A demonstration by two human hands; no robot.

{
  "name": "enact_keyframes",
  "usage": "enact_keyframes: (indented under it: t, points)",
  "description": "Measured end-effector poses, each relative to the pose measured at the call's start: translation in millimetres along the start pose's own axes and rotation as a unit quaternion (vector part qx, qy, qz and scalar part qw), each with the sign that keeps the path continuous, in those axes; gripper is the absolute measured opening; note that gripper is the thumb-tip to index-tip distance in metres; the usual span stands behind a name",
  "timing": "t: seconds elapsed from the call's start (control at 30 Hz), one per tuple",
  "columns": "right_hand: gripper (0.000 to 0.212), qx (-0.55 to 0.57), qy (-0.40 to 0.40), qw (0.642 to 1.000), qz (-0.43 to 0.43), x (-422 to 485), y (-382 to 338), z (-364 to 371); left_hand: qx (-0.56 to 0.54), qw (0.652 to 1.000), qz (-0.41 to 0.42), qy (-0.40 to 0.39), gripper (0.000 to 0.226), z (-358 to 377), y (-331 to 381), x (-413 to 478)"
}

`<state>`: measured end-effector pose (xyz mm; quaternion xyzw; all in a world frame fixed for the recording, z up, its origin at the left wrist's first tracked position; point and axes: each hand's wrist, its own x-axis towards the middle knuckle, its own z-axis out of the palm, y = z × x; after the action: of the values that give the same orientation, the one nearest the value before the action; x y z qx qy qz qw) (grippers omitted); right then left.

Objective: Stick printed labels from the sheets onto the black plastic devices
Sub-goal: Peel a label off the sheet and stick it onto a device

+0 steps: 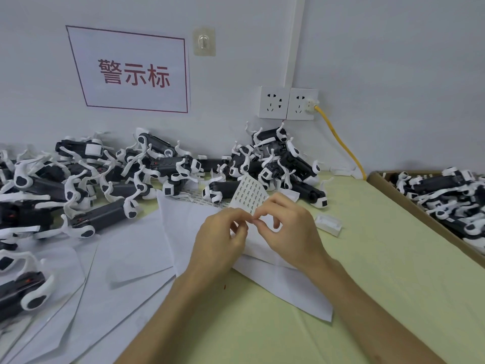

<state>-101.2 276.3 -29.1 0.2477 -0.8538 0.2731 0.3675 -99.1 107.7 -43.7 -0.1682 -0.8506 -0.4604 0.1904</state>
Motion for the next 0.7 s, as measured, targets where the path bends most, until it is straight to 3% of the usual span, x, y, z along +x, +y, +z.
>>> enact_keyframes:
  t: [0.3, 0.47, 0.53, 0.63, 0.67, 0.7]
  points:
    - [0.012, 0.08, -0.005, 0.997, 0.003, 0.0, 1.9, 4.0, -0.035, 0.99, -0.111, 0.078, 0.025, -10.5, -8.8, 4.9]
    - [0.022, 0.106, -0.009, 0.994, 0.018, -2.6, 2.8, 7.6, -0.207, 0.959, -0.186, 0.062, 0.051, -8.9, -3.7, 7.9]
    - [0.023, 0.113, -0.013, 0.993, 0.021, -2.9, 3.4, 7.1, -0.355, 0.896, -0.252, 0.084, 0.057, -10.0, -3.8, 13.9]
    - [0.024, 0.126, -0.012, 0.991, 0.03, -2.6, 3.0, 6.9, -0.603, 0.712, -0.348, 0.093, 0.049, -18.3, -10.1, 31.9]
    - [0.024, 0.133, -0.013, 0.99, 0.035, -2.4, 3.1, 7.1, -0.638, 0.673, -0.361, 0.093, 0.044, -20.0, -12.8, 39.4]
    - [0.025, 0.138, -0.014, 0.99, 0.04, -2.4, 3.2, 7.2, -0.637, 0.671, -0.37, 0.09, 0.041, -20.1, -15.0, 46.7]
